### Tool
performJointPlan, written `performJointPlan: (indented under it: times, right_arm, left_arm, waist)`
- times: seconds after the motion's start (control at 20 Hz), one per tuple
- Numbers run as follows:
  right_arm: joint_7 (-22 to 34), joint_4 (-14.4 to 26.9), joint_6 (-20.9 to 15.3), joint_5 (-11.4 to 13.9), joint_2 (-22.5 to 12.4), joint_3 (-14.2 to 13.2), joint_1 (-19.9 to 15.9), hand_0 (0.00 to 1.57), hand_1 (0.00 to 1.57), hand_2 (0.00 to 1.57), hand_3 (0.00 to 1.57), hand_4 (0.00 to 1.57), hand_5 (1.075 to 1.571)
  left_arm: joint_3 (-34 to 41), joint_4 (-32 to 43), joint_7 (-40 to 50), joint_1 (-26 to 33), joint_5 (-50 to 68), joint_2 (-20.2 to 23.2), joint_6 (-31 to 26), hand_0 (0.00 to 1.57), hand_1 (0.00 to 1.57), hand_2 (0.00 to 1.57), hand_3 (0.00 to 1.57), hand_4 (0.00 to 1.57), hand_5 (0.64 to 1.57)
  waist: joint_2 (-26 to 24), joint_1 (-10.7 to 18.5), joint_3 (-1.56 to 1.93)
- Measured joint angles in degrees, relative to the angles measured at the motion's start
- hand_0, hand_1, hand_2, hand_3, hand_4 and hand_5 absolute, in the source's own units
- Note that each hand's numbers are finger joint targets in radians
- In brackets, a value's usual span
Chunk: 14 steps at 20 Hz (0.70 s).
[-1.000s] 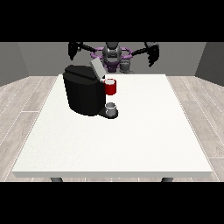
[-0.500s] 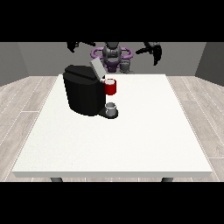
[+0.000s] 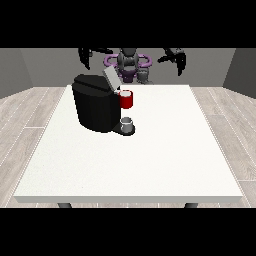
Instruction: Insert the coffee pod into the coffee machine and close the lid
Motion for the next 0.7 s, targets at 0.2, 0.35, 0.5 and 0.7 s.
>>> performJointPlan:
  times: [0.2,0.35,0.5,0.7]
  right_arm:
    - [-1.6,3.5,0.8,-1.5,-0.5,-1.5,-1.0,0.0,0.0,0.0,0.0,0.06,1.571]
    - [-0.6,4.4,0.3,-1.0,-0.4,-0.6,-3.8,0.0,0.0,0.0,0.0,0.0,1.571]
    - [-0.7,5.5,0.8,-1.2,-0.3,0.1,-5.9,0.0,0.0,0.0,0.0,0.0,1.571]
    - [-2.1,7.3,1.1,-0.6,0.3,1.2,-7.5,0.0,0.0,0.0,0.0,0.0,1.571]
  left_arm:
    - [-2.7,-5.9,2.7,2.0,2.3,0.0,1.0,0.0,0.0,0.0,0.0,0.32,1.571]
    - [-2.8,-9.5,3.7,3.3,3.3,0.9,0.4,0.0,0.0,0.0,0.0,0.3,1.571]
    - [-3.5,-13.6,5.0,4.6,4.1,0.9,2.0,0.0,0.0,0.0,0.0,0.35,1.571]
    - [-4.4,-18.5,7.3,6.4,5.1,1.0,2.1,0.0,0.0,0.0,0.0,0.36,1.571]
  waist:
    - [2.1,0.9,0.01]
    - [4.0,0.4,0.0]
    - [5.8,-0.7,0.0]
    - [7.5,-0.9,0.0]
